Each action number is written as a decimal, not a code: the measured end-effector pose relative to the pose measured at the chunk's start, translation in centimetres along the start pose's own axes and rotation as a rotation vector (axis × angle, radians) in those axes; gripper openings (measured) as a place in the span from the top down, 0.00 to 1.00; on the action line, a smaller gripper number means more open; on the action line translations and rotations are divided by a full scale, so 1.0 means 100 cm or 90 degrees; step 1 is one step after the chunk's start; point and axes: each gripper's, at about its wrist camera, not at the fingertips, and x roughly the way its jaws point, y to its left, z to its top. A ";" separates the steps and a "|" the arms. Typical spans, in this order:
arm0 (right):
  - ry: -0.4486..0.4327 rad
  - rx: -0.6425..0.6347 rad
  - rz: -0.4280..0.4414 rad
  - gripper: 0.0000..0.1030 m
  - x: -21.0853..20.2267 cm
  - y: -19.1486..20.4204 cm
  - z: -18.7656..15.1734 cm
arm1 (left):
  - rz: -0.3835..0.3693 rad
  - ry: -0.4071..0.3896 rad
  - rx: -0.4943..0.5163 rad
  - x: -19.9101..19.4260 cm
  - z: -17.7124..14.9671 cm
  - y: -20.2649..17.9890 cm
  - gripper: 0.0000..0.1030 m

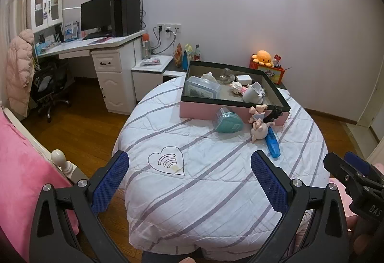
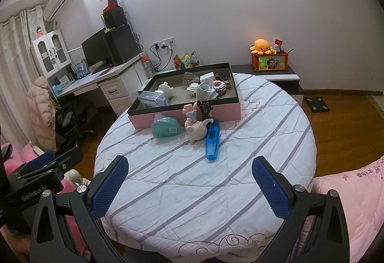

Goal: Organize rigid objects
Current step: 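Withdraw both tools from the tray toward the remaining items, then grasp the clear teal pad case with left tool while right tool grasps the blue plastic case, then carry both cases into the pink tray and open both tools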

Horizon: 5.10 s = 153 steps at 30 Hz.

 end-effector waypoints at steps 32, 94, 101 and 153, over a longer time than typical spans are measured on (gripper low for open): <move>0.035 -0.005 -0.009 0.00 0.028 -0.003 -0.001 | -0.003 0.022 0.001 0.023 0.002 0.002 0.00; 0.149 -0.041 -0.059 0.74 0.161 -0.049 0.013 | -0.077 0.143 -0.001 0.217 0.019 -0.059 0.26; 0.139 -0.005 -0.024 0.74 0.137 -0.055 0.013 | -0.077 0.133 0.002 0.187 0.013 -0.044 0.26; 0.138 -0.038 -0.011 0.73 0.244 -0.066 0.134 | -0.103 0.066 0.078 0.260 0.126 -0.101 0.09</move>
